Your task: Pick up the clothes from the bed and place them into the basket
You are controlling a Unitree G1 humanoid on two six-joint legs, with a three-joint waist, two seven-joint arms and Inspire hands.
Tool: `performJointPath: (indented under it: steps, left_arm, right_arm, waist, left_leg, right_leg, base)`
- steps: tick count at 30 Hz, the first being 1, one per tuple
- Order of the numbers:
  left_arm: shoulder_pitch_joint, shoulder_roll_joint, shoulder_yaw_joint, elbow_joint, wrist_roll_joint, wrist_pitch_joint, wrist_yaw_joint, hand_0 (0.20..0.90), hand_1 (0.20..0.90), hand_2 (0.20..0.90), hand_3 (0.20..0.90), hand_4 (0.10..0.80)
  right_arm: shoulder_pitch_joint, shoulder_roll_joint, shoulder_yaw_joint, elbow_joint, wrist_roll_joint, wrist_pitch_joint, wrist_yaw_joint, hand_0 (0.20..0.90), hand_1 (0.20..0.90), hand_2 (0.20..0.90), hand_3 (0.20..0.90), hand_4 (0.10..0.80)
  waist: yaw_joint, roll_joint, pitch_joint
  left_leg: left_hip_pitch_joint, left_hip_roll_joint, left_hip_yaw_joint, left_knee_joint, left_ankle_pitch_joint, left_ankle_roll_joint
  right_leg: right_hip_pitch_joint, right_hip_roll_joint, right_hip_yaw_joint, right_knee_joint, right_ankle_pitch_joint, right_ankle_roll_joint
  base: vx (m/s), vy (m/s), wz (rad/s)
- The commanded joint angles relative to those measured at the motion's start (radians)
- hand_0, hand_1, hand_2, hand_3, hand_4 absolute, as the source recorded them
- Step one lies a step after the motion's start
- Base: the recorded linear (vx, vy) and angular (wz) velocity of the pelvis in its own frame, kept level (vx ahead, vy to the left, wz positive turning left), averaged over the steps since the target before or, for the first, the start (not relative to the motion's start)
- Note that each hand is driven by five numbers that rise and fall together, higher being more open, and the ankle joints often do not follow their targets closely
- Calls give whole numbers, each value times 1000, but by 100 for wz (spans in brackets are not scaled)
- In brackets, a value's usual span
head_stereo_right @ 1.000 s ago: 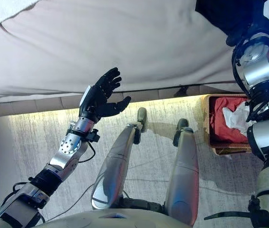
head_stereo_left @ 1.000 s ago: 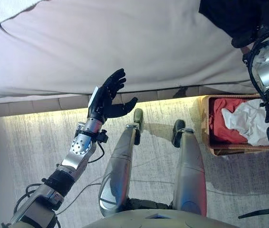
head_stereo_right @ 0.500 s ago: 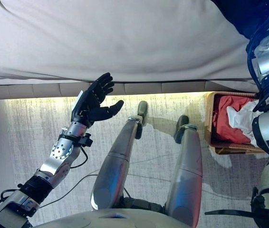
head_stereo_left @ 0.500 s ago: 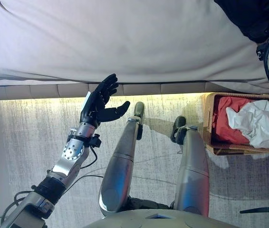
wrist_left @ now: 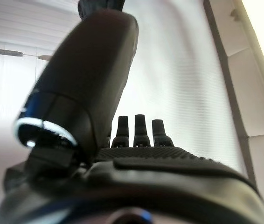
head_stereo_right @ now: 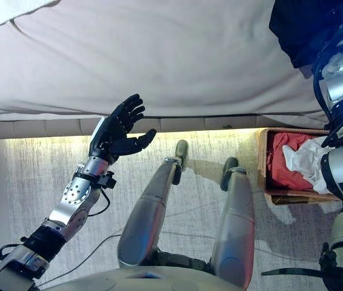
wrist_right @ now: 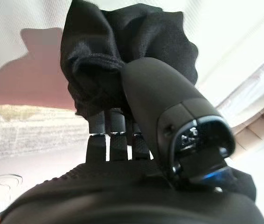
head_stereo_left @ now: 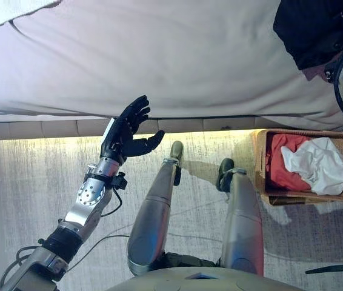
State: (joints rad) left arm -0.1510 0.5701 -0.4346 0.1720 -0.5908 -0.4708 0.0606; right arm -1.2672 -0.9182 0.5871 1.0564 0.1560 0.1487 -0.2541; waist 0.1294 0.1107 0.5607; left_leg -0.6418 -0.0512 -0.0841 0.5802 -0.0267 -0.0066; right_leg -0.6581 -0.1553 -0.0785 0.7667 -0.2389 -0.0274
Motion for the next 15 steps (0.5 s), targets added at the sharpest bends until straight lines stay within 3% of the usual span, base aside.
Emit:
performJointPath:
  steps: [1,8,15]
  left_arm:
    - [7,25,67,-88,-20,-83,-20,900,900,900,900,800]
    - [22,5,64,-23,-31,-85,-35,900,900,900,900,800]
    - [52,-14,62,25,-15,-63,-61,900,900,900,900,800]
  right_arm:
    - [-82,-140,2,-83,-25,-117,-36,300,300,300,200,100]
    - [-47,-200,-19,-129,16,-119,5,300,300,300,200,100]
    - [-67,-252,-14,-96,36,-145,77,300,300,300,200,100]
  waist:
    - [2,-54,-62]
    - [-19,-107,-157]
    - [-33,-150,-273]
  left_leg:
    - [154,-22,21,9,-167,44]
    - [328,18,46,-141,-155,27]
    - [484,35,58,-280,-130,14]
  right_leg:
    - [194,59,-88,-129,6,-42]
    - [378,63,-84,-322,47,-27]
    - [545,79,-65,-495,85,-5]
  base:
    - [95,71,-11]
    - [100,47,-10]
    - [116,41,-12]
